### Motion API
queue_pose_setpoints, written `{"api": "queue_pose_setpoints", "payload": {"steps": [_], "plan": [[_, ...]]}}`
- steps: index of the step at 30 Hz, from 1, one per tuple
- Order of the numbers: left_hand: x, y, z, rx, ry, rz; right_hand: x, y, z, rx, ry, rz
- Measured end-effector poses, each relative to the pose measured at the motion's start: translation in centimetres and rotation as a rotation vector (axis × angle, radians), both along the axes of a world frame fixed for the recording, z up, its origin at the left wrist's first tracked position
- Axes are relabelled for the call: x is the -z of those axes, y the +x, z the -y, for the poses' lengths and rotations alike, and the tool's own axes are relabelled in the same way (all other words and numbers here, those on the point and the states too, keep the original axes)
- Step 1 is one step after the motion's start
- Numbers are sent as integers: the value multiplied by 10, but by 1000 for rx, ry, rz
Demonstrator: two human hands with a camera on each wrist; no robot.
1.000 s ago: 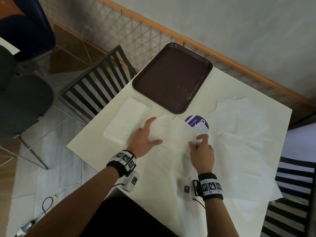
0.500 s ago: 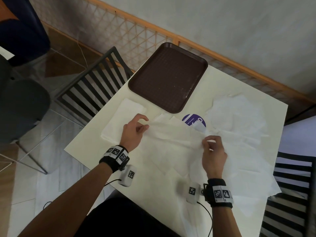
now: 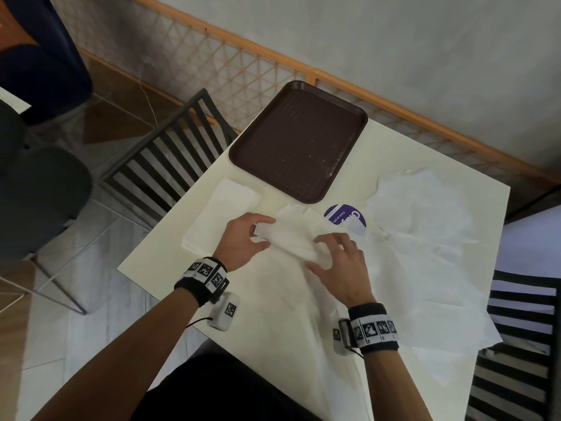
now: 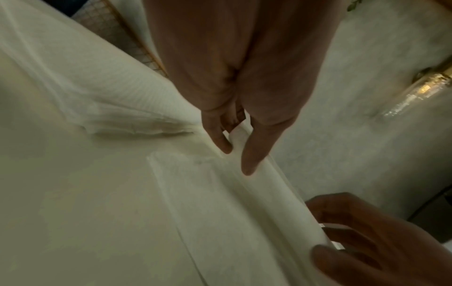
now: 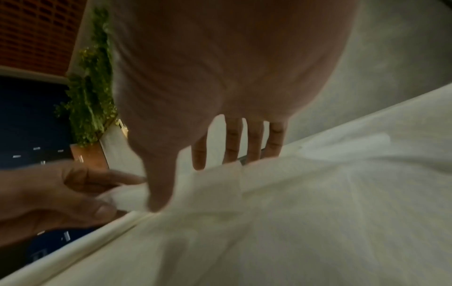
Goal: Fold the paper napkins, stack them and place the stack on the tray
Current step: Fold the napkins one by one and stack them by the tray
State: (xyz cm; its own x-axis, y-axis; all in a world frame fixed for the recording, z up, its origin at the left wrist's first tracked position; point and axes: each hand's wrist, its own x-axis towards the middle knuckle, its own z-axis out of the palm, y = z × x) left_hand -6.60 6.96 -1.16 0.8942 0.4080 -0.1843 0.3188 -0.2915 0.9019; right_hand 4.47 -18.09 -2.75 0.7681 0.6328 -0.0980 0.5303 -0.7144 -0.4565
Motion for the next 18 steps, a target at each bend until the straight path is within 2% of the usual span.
{"api": "queue_pose_setpoints", "payload": {"steps": [5,11,15,18], "plan": [[-2,-7,-13,49,220,38,7,1,-12,30,57,4],[-12,-11,-34,53,400,-6,-5,2,-19,18,165,-22],[-21,-11,-51,92,451,-2,-5,16,-16,25,135,-60],[-26,-13,-65,58,450,15,-11,26,-7,91,143,-45]]}}
